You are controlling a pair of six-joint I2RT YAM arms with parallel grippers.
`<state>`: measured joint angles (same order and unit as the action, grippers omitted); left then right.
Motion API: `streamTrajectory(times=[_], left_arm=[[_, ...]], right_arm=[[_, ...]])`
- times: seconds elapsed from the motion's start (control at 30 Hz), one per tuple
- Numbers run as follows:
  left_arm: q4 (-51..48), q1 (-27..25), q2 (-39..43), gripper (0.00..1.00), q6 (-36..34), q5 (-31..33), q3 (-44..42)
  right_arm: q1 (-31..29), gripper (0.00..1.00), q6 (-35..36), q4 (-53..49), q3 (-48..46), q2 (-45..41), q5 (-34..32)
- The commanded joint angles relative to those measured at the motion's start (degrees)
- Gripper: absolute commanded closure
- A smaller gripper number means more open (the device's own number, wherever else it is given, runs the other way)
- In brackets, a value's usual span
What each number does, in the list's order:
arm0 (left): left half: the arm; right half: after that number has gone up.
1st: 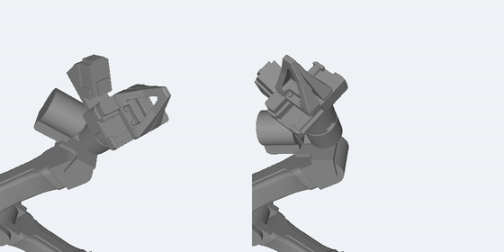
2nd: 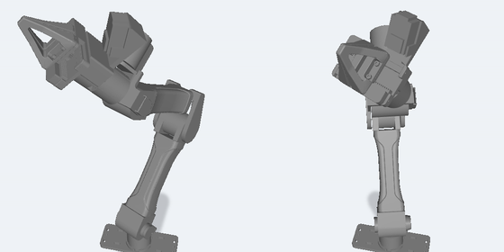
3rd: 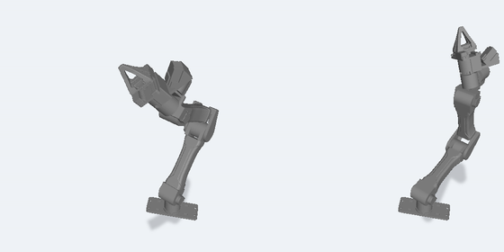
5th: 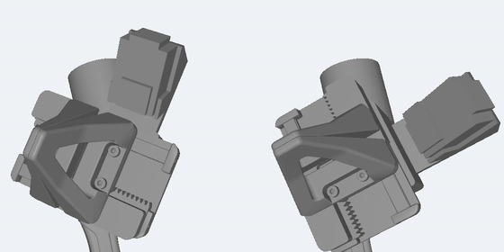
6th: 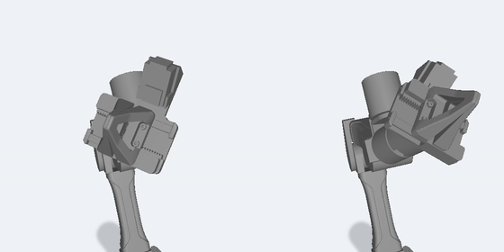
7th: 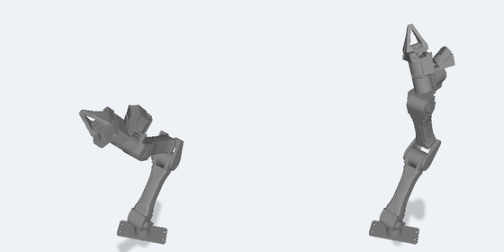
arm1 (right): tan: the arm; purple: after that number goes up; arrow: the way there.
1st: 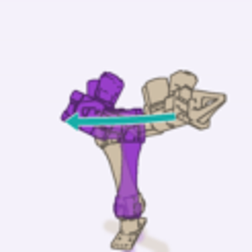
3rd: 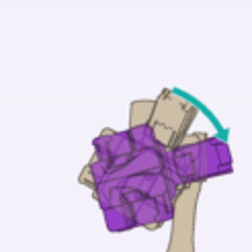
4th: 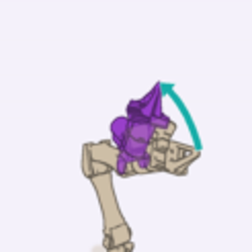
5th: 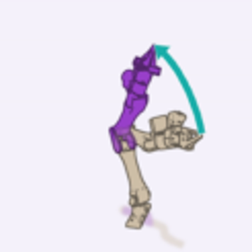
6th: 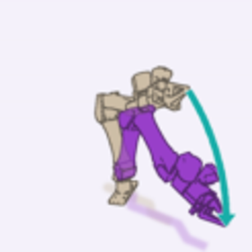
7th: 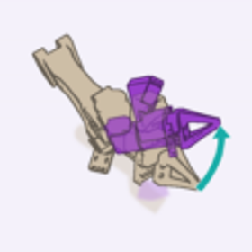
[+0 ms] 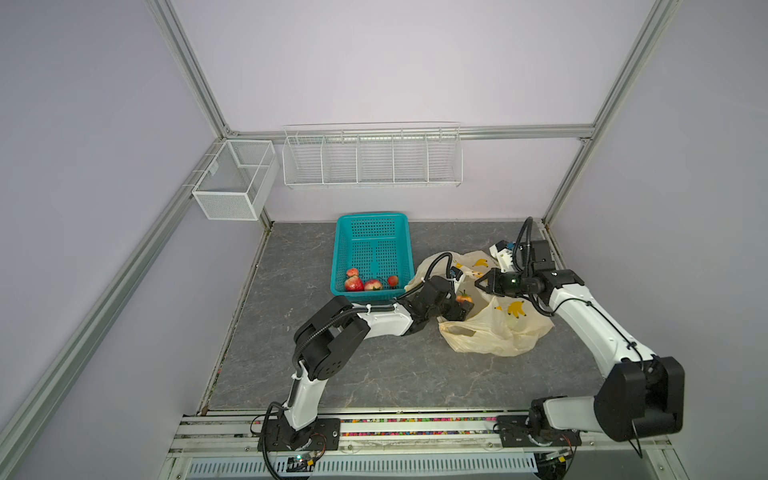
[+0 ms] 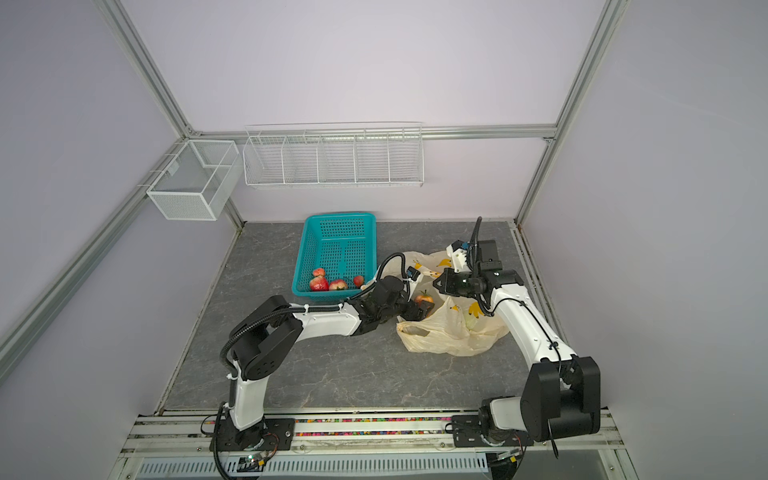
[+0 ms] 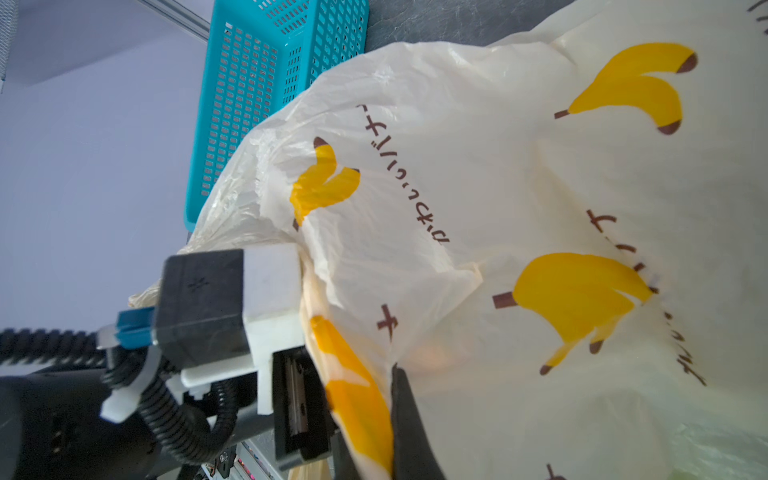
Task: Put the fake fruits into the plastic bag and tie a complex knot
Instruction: 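Carry the peach into the bag with the left gripper while the right holds it, then open the left gripper to release the peach inside the bag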
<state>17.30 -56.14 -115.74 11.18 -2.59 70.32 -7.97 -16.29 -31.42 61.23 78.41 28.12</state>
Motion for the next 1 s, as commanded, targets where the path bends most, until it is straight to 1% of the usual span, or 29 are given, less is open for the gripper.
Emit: streamTrajectory(times=[0.0,0.03,0.23,0.33,0.47,0.53,0.6,0.67,0.7,0.83,0.9,0.97], left_arm=[[4.6,0.3,-0.2,0.03,1.8,0.0,2.7],[4.8,0.4,-0.1,0.0,2.1,-0.1,2.5],[6.0,1.3,1.2,0.01,4.0,-1.5,0.9],[6.3,1.4,2.1,0.01,3.6,-1.8,-0.1],[3.6,1.4,0.2,0.01,2.2,-2.7,1.2],[-0.2,1.3,-0.6,0.01,-0.9,-1.0,2.3],[-2.3,0.7,-0.4,0.01,-7.0,1.8,1.8],[-1.9,-0.1,0.8,0.01,-14.7,3.9,-0.1],[-0.6,-0.2,1.5,0.01,-17.5,4.2,-1.4],[10.1,-0.1,4.4,0.01,-27.3,1.8,-9.2],[12.4,0.0,5.1,0.02,-28.8,2.5,-10.6],[14.6,0.7,6.0,0.04,-31.0,0.6,-12.0]], right_arm=[[-0.1,0.93,0.8,0.1,-0.1,0.6,-0.6],[-0.2,0.93,0.9,0.0,-0.1,0.6,-0.9],[0.1,0.93,1.4,-0.3,0.4,0.7,-1.3],[0.1,0.93,1.5,-0.2,0.3,0.7,-1.3],[0.1,0.93,1.3,0.1,0.0,0.9,-0.7],[0.1,0.93,1.4,-0.2,0.1,0.7,-0.9],[0.3,0.93,1.8,-0.7,0.4,0.3,-1.5],[0.6,0.93,2.2,-1.4,1.0,0.1,-2.1],[0.7,0.93,2.3,-1.5,1.2,0.1,-2.1],[0.8,0.93,1.8,-1.0,1.5,0.7,-1.2],[0.8,0.93,1.7,-0.8,1.5,0.9,-0.9],[0.8,0.93,1.8,-1.1,1.5,0.8,-1.1]])
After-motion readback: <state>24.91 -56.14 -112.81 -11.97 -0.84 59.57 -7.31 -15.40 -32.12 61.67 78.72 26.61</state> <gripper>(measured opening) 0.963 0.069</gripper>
